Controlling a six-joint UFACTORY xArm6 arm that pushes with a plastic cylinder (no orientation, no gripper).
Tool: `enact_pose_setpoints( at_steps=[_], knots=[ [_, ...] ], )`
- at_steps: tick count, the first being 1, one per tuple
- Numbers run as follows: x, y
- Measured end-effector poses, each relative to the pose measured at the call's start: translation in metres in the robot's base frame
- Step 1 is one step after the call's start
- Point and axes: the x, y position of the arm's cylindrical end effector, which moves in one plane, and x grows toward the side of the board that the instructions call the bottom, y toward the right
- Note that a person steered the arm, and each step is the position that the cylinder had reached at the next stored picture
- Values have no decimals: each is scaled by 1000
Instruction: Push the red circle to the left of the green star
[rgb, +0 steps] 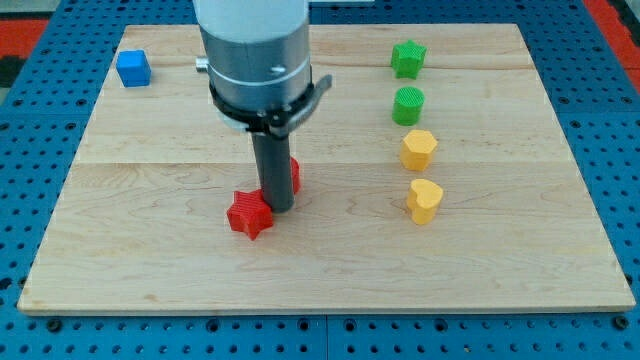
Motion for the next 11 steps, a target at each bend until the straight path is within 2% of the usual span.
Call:
enact_pose_setpoints(
  at_steps=[3,5,7,9,11],
  knots=[
    [-108,6],
    [-161,45],
    [-167,91],
    [-161,103],
    [-190,140]
  ],
)
